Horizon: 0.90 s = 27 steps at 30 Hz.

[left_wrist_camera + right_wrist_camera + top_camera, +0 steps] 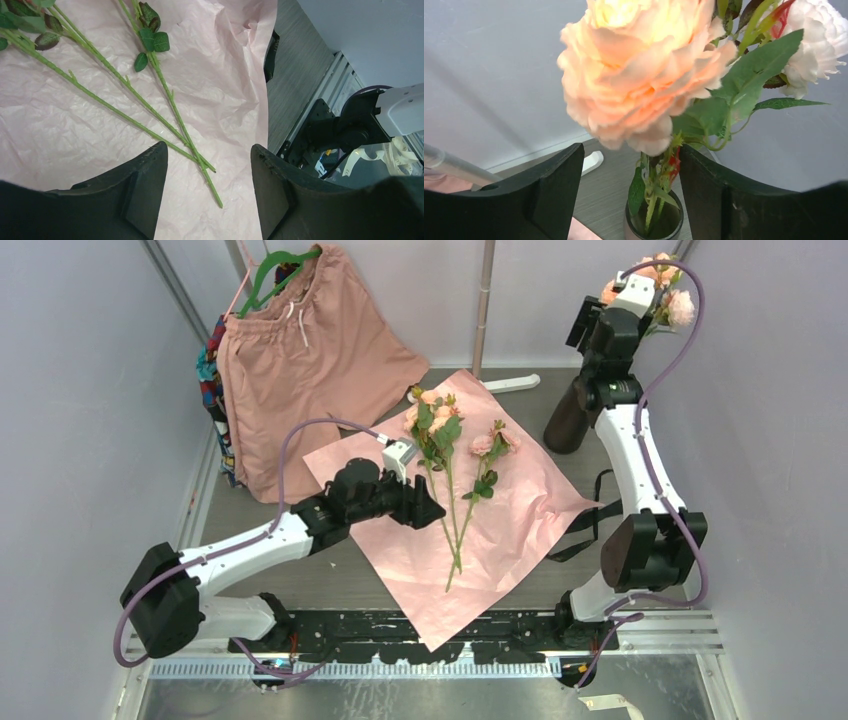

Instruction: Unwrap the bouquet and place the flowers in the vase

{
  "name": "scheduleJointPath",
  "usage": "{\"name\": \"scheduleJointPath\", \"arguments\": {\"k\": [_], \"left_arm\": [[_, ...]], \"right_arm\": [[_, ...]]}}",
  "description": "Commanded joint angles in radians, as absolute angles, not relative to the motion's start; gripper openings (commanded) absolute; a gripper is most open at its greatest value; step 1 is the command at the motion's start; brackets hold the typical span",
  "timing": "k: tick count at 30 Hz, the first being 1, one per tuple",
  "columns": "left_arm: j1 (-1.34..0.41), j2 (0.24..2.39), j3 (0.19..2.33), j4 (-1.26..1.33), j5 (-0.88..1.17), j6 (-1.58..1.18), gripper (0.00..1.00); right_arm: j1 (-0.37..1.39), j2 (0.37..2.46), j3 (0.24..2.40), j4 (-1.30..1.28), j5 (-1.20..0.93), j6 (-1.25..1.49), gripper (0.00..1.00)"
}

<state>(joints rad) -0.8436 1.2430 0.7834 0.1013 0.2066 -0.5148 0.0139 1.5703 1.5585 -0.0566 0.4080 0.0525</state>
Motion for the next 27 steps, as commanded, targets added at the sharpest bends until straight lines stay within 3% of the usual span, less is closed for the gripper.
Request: {"name": "scheduleJointPath", "arguments": {"k": [1, 15, 21, 27], "left_arm": [[-0.839, 1.218, 0.789, 0.136, 0.233, -0.514, 0.62], [-0.839, 1.215, 0.792, 0.164, 0.275, -0.543, 0.62], [-0.839, 1.201, 0.788, 0.163, 0.265, -0.540, 0.62], [-0.839, 1.195, 0.799, 0.116, 0.091, -0.554, 0.61]], "right_arm": [[0.014, 1.488, 1.559, 0.006, 0.362, 0.093, 0.75], [0.014, 1.315, 1.499, -0.032, 0.266, 0.178, 0.71], [0.021, 1.286, 1.489, -0.073, 0.183, 0.215, 0.64], [0.239, 1.293, 1.481, -0.187, 0.225, 0.093, 0.72]]}}
